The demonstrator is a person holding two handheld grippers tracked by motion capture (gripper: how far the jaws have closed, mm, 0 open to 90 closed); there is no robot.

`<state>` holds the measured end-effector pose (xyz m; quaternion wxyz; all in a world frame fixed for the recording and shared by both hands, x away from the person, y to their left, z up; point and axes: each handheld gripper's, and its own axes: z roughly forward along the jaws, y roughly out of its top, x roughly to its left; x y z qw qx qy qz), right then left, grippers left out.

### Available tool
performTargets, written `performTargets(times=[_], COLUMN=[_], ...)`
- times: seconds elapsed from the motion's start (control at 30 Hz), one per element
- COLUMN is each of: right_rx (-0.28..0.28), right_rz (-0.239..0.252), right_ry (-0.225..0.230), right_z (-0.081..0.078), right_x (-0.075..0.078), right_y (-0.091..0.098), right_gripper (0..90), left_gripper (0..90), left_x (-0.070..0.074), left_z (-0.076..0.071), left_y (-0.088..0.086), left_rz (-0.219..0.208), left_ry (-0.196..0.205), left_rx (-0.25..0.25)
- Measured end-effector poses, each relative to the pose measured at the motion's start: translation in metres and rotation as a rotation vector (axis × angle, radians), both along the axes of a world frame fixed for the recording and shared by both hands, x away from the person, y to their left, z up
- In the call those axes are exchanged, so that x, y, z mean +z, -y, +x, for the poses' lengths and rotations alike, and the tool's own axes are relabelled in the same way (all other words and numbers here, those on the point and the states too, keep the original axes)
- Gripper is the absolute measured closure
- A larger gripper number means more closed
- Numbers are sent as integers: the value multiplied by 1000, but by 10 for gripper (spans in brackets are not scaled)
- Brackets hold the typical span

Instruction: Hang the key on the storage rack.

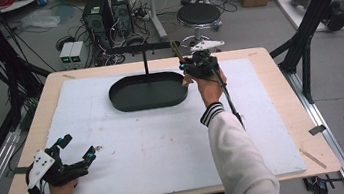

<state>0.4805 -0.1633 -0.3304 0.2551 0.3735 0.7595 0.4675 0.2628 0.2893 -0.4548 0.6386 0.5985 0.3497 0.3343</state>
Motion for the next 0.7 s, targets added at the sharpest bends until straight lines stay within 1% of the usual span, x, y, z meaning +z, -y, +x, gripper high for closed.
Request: performTargets(times=[0.07,0.23,0.37,0.57,0.7], right_rx=[-1,-8,-14,-20,-19], right_rz=[-13,-27,-50,-53,-51], right_ry=[0,-5,2,12,15], right_z=[1,2,2,2,2], right_x=[-1,-4,-6,-7,-5], right_y=[-2,-4,-7,-11,-13], right_gripper=[730,730,730,730,730], left_gripper=[49,49,49,49,49], left_x=[0,0,0,0,0], left_z=[0,0,0,0,0], left_y=[0,0,0,0,0], left_rz=[-1,0,-1,-3,-5], left_ry=[1,0,0,0,0], left_rx=[-1,0,-1,0,0])
